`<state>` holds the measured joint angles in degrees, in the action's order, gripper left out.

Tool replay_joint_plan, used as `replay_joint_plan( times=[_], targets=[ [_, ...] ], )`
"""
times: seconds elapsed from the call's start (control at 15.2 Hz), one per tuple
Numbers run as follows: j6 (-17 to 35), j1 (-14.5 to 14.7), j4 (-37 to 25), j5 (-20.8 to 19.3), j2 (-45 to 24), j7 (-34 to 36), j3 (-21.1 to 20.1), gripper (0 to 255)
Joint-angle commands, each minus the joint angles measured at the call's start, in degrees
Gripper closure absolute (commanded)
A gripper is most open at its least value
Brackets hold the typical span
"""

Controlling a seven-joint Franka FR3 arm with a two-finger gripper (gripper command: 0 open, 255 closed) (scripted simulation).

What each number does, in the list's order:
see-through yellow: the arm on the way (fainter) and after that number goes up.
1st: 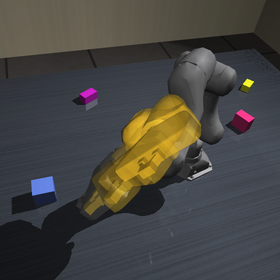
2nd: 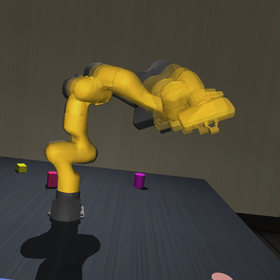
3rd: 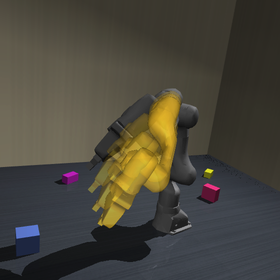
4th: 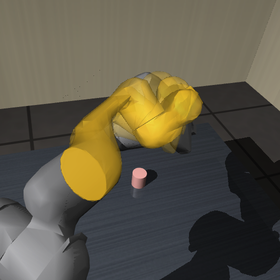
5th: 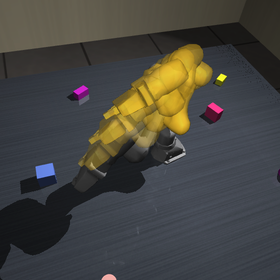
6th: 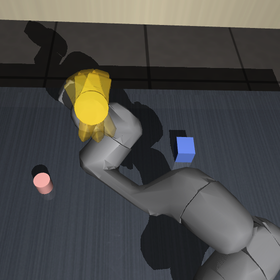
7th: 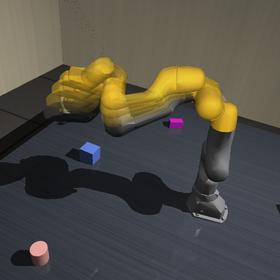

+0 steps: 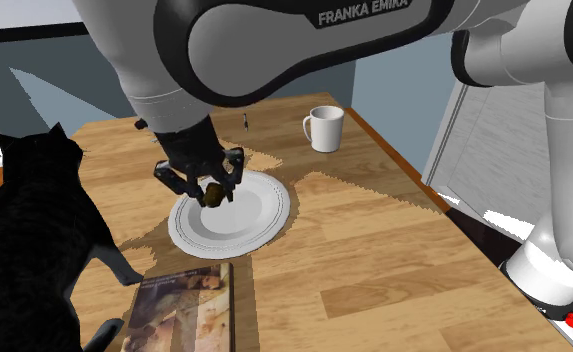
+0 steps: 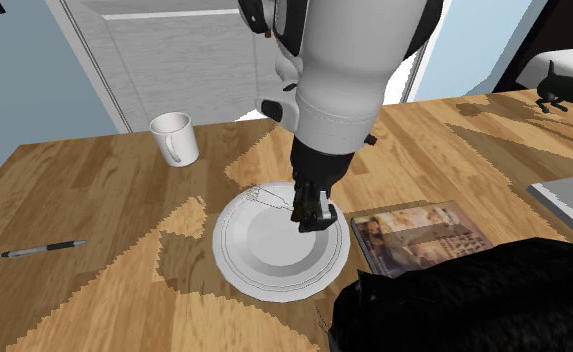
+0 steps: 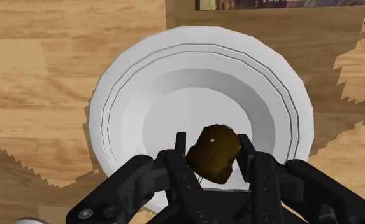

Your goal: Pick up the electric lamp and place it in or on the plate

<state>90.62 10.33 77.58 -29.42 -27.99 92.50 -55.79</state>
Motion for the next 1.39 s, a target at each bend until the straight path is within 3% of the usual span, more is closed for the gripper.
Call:
replay_joint_plan(
  times=[0.0, 0.46, 0.99, 1.06, 1.32],
  targets=[
    [1.2, -0.1, 1.1, -0.2, -0.3, 0.4, 0.1, 255],
    [6.5, -1.6, 6.8, -0.7, -0.5, 1.7, 0.3, 255],
    [6.5, -1.6, 6.8, -0.7, -0.5, 1.7, 0.3, 255],
    [6.5, -1.6, 6.8, -0.7, -0.5, 1.7, 0.3, 0],
    [6.5, -1.6, 6.8, -0.7, -0.5, 1.7, 0.3, 0]
  ],
)
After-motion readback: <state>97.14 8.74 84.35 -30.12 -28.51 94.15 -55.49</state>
